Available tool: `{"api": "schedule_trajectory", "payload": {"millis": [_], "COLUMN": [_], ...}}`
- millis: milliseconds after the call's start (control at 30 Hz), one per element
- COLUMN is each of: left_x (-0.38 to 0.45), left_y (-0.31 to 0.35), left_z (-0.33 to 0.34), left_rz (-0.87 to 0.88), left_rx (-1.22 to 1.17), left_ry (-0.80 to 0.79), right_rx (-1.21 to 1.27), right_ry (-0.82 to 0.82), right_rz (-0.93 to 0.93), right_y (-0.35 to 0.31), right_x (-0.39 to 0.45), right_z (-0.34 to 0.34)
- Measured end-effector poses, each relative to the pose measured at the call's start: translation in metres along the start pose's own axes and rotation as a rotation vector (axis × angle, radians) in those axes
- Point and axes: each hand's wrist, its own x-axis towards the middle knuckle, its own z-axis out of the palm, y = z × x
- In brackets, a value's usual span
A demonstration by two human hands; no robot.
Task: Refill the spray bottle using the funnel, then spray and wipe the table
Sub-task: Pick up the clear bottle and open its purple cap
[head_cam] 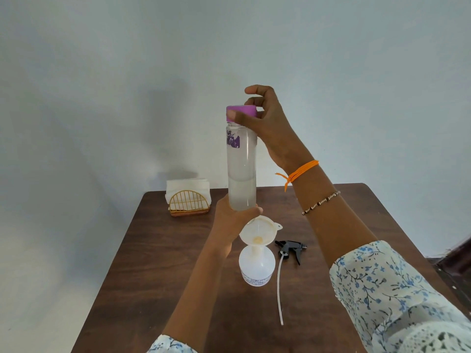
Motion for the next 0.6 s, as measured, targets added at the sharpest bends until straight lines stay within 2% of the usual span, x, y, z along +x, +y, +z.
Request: {"api": "schedule_trajectory", "payload": {"millis": [67, 233, 300, 400, 467, 533, 600], "left_x": [-0.0002, 0.0001, 0.0, 0.0002, -0.0003, -0.001, -0.0014], "left_y": [0.0005, 0.0012, 0.0019, 0.0027, 0.0033, 0.0038, 0.004], "left_z": [0.0001, -0.0004, -0.0004, 0.0002, 0.0009, 0.0014, 0.0016], "left_rz": [-0.004, -0.013, -0.006, -0.01, -0.016, -0.025, -0.028], "left_rx": [0.008, 0.035, 0.054, 0.072, 0.082, 0.084, 0.086], "left_ry": [-0.004, -0.017, -0.018, -0.012, -0.013, -0.01, -0.008], "right_rx": [0.038, 0.247, 0.201, 0.1, 0.13, 0.222, 0.323], "right_ry": [-0.006, -0.169, -0.128, 0.026, 0.092, 0.088, 0.013], "right_rz": [0.003, -0.02, -0.04, -0.049, -0.029, 0.019, 0.032], "right_y": [-0.0005, -0.0023, -0.0035, -0.0002, 0.0015, 0.0024, 0.0025], "right_x": [-0.0017, -0.0025, -0.003, -0.0042, -0.0046, -0.0044, -0.0072], "right_z": [0.0, -0.0071, -0.0041, 0.0016, 0.0002, -0.0037, -0.007]}}
